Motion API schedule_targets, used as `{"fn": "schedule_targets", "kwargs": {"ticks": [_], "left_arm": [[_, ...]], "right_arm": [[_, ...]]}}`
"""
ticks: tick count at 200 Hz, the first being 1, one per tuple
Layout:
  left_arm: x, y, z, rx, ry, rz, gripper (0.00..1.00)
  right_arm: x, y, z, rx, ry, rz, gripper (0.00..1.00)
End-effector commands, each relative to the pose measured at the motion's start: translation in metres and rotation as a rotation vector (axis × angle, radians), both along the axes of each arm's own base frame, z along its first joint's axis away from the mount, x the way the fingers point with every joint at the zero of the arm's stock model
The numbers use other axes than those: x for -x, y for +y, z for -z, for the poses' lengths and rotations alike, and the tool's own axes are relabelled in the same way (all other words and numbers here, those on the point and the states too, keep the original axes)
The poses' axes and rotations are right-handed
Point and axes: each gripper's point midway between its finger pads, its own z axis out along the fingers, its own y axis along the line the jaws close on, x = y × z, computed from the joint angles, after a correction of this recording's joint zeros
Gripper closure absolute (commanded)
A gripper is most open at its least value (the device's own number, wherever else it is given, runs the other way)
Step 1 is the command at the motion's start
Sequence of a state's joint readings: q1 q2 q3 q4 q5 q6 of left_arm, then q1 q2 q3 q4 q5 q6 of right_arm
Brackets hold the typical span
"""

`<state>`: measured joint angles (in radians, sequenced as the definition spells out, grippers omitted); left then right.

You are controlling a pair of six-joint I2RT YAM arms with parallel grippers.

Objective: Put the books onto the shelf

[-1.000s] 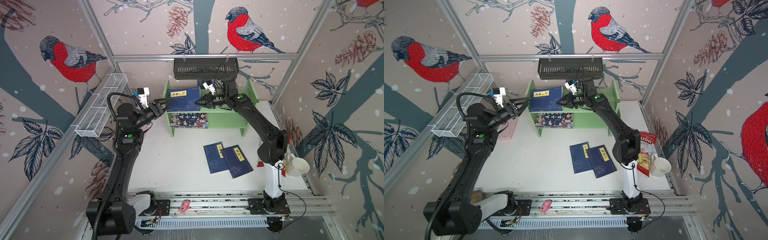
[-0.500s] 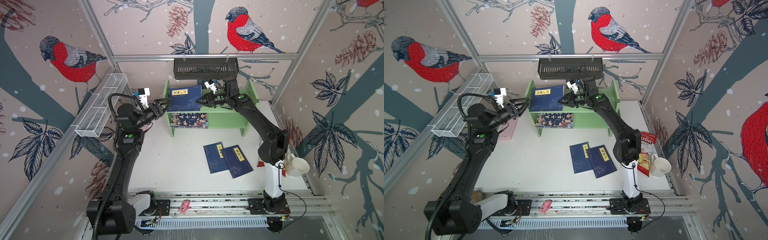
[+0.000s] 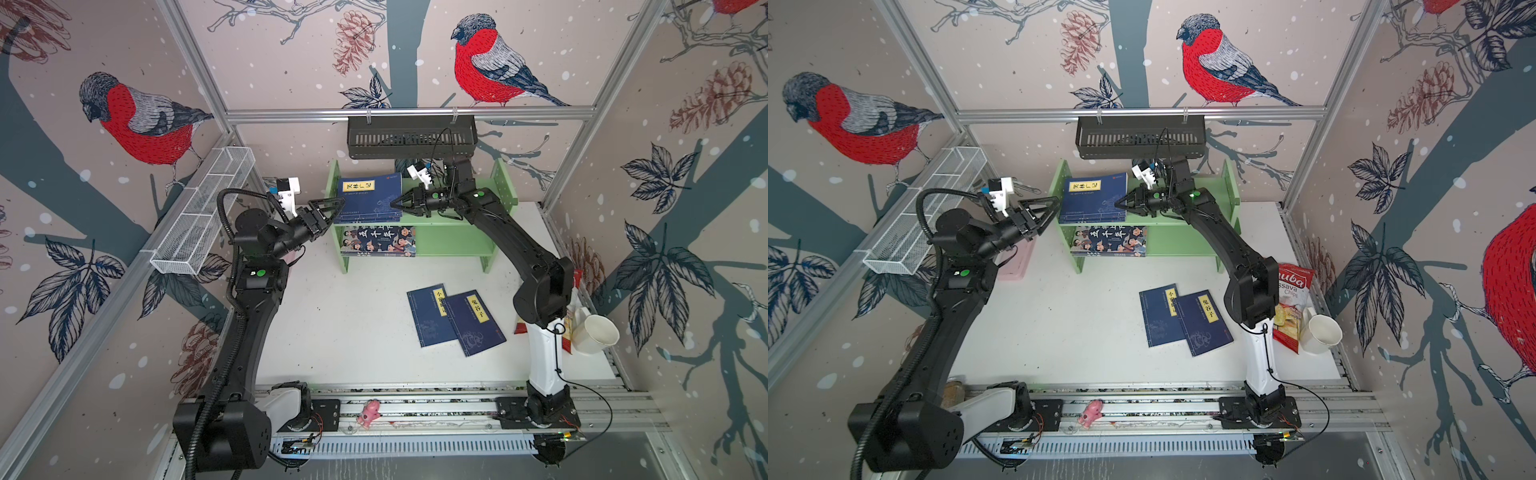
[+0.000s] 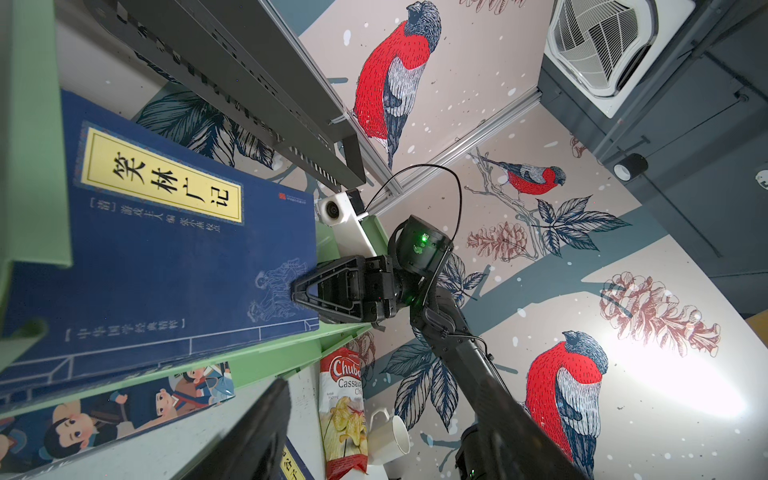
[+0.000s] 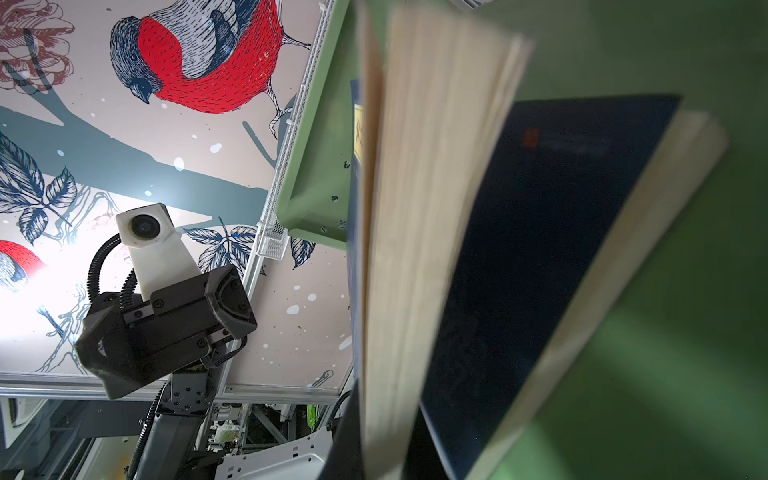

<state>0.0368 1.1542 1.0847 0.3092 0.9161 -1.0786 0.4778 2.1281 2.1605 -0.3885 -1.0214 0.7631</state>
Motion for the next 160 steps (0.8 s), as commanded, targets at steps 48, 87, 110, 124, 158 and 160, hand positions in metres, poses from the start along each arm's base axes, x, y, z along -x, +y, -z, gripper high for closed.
{"fn": "schedule_targets", "kwargs": {"ticks": [48,87,110,124,158,160], "left_arm": [[0.003,-0.001,-0.009,0.011,-0.043,0.018,0.29],[0.002,-0.001,-0.005,0.013,-0.034,0.018,0.29],[0.002,-0.002,-0.006,0.013,-0.035,0.020,0.29],[0.002,-0.001,-0.006,0.013,-0.035,0.020,0.29],[0.002,-0.001,-0.006,0.014,-0.033,0.021,0.29],[0.002,-0.001,-0.006,0.014,-0.034,0.020,0.29]], "right_arm": [[-0.006,0.000,0.003,0.021,-0.010,0.015,0.79],[-0.009,-0.001,0.008,0.052,-0.009,0.028,0.65],[-0.009,-0.002,0.007,0.057,-0.014,0.032,0.59],[-0.010,-0.004,0.007,0.067,-0.017,0.040,0.56],[-0.014,-0.009,0.006,0.103,-0.032,0.074,0.51],[-0.014,-0.009,0.006,0.105,-0.033,0.076,0.51]]}}
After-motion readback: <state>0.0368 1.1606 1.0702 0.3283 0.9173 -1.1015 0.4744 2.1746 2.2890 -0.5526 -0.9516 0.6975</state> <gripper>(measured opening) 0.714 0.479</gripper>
